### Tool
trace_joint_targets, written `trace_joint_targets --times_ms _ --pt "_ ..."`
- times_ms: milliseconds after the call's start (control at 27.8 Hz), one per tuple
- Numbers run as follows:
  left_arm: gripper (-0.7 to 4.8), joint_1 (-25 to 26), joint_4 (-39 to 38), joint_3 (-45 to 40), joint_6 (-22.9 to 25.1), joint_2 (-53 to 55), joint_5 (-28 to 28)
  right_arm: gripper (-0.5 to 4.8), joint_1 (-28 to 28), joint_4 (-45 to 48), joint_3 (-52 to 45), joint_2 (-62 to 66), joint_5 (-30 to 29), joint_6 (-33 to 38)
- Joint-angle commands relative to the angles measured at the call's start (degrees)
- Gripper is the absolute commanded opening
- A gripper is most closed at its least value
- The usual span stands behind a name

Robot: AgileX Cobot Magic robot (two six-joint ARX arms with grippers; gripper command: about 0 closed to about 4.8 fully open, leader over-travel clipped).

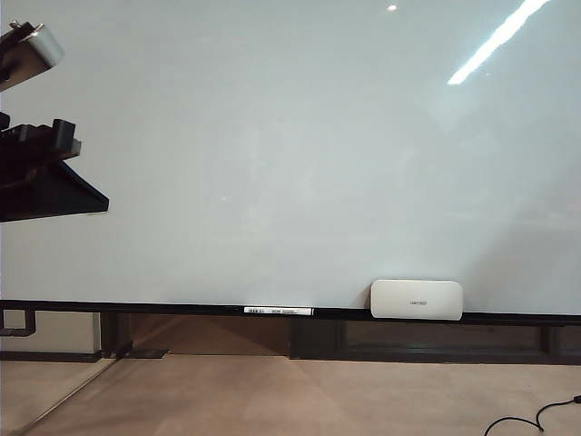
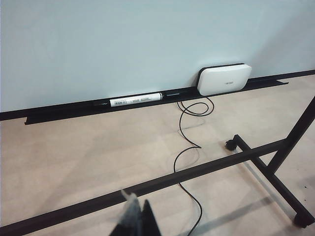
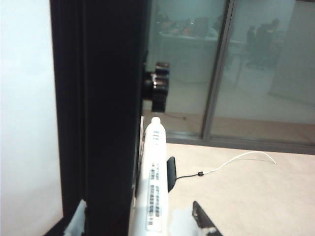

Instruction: Reach to the right to find the marker pen, pick it up, and write the number 19 on the whiteboard.

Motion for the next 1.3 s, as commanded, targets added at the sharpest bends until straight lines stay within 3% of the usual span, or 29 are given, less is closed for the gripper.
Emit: trace_joint_targets --times_ms 36,252,756,828,972,1296 --pt "-0.05 0.0 0.0 0.2 0.0 -0.1 -0.1 2.69 -0.2 0.3 0.2 -0.2 0.7 0.0" --pt "-0.05 0.0 0.0 0.2 0.0 -0.1 -0.1 2.68 -0.1 0.0 0.2 -0.2 2.9 -0.3" --pt "-0.05 0.0 0.0 0.2 -0.2 -0.1 -0.1 2.03 0.0 -0.7 0.2 -0.2 3.0 -1.5" --pt "-0.05 0.0 0.0 0.2 -0.2 -0.1 -0.1 1.66 0.0 -0.8 0.2 -0.2 3.0 -1.5" --pt "-0.05 0.0 0.0 0.2 -0.3 -0.1 -0.1 0.30 0.0 -1.1 0.2 -0.2 3.1 -1.5" --pt "-0.05 0.0 0.0 0.2 -1.3 -0.1 -0.1 -0.01 -0.1 -0.1 0.2 -0.4 4.2 -1.4"
